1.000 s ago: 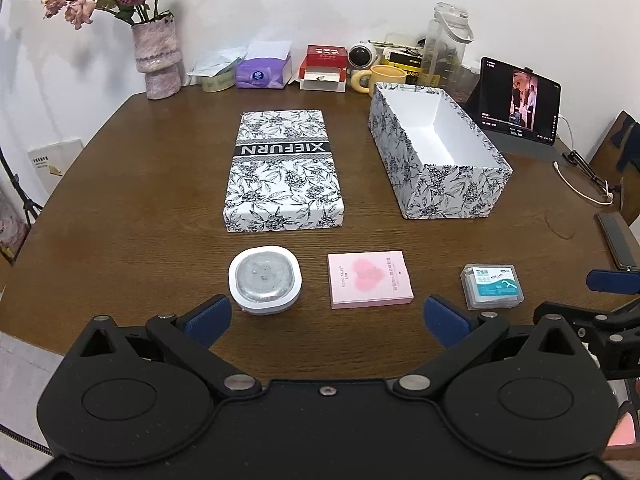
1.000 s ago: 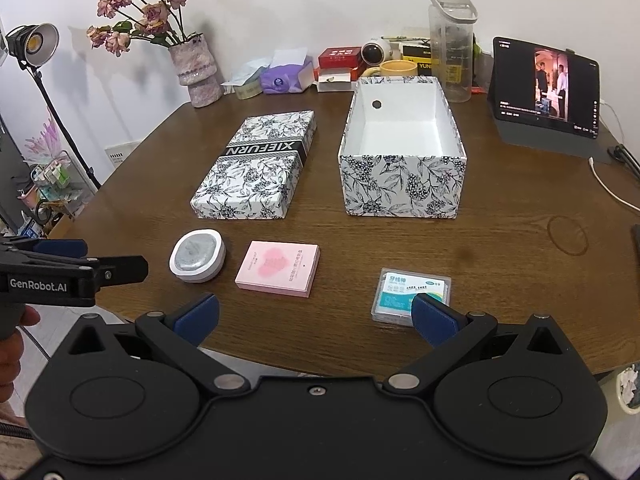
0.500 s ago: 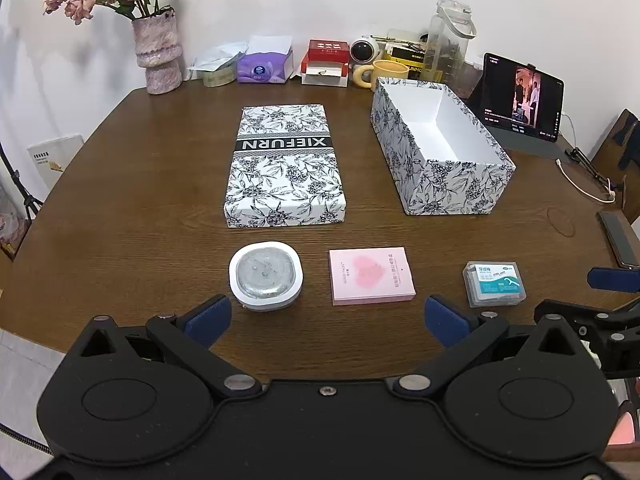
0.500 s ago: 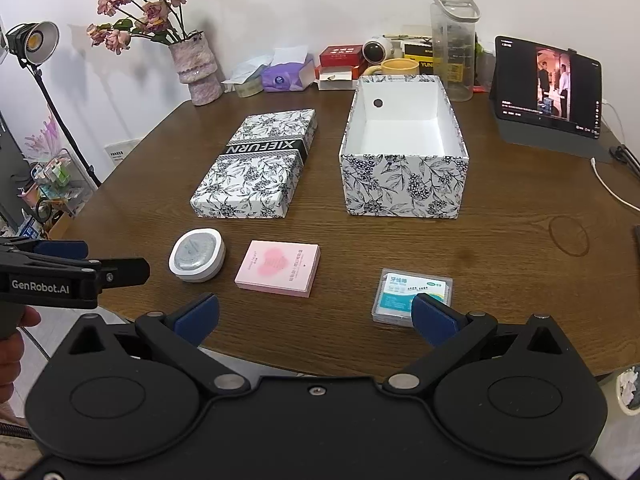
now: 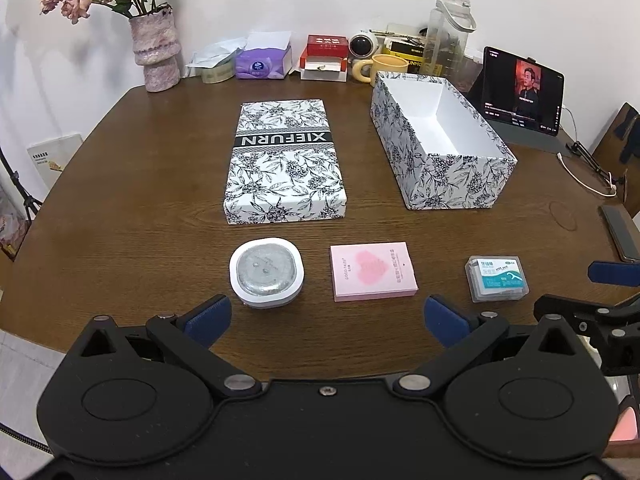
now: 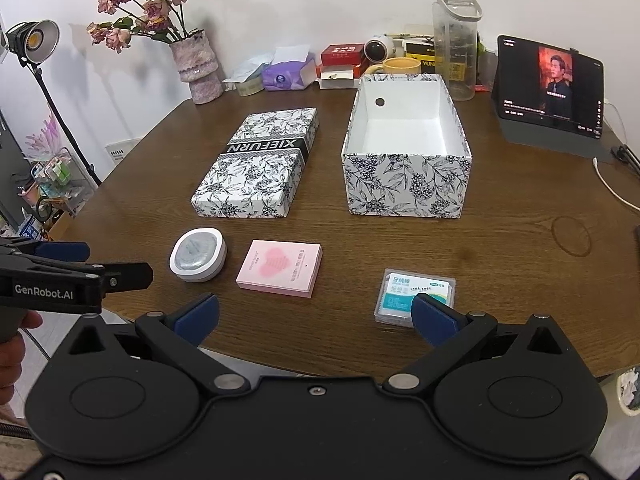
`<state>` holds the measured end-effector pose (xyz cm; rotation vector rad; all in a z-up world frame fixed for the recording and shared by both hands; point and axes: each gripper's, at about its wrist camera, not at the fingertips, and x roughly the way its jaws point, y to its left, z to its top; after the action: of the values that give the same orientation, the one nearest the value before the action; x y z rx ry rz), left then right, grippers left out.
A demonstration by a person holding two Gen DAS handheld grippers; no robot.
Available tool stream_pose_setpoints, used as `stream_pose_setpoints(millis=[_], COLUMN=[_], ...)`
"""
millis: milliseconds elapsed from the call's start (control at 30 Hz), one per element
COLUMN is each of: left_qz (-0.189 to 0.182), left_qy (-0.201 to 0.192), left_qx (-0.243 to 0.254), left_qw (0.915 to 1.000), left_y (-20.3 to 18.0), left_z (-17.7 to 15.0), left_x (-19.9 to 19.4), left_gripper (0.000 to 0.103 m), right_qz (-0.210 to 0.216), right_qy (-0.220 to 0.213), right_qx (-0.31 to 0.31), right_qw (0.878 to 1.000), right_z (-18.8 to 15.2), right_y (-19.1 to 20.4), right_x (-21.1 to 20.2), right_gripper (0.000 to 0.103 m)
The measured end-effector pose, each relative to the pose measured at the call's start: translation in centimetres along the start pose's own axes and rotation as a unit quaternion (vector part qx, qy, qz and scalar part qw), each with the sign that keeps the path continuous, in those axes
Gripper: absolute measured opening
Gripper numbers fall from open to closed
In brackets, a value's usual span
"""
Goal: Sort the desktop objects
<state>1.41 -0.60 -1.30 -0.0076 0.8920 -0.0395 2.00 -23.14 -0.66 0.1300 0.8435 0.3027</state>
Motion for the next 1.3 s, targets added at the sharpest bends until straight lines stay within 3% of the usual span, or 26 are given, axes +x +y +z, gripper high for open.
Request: stream_pose_setpoints(millis=[1300], left_qz=[-0.001], left_qy=[0.014], left_qx=[-0.002], left_qw=[0.9999], left_y=[0.3], left_z=[0.3], left_x=[0.7], left_gripper=[0.103], right_qz=[-0.01], right_qy=[0.002], right_qx=[-0.002], right_qw=[1.0], right_z=[0.3], right_y=[0.6], right_x=[0.3], right_gripper=[0.103])
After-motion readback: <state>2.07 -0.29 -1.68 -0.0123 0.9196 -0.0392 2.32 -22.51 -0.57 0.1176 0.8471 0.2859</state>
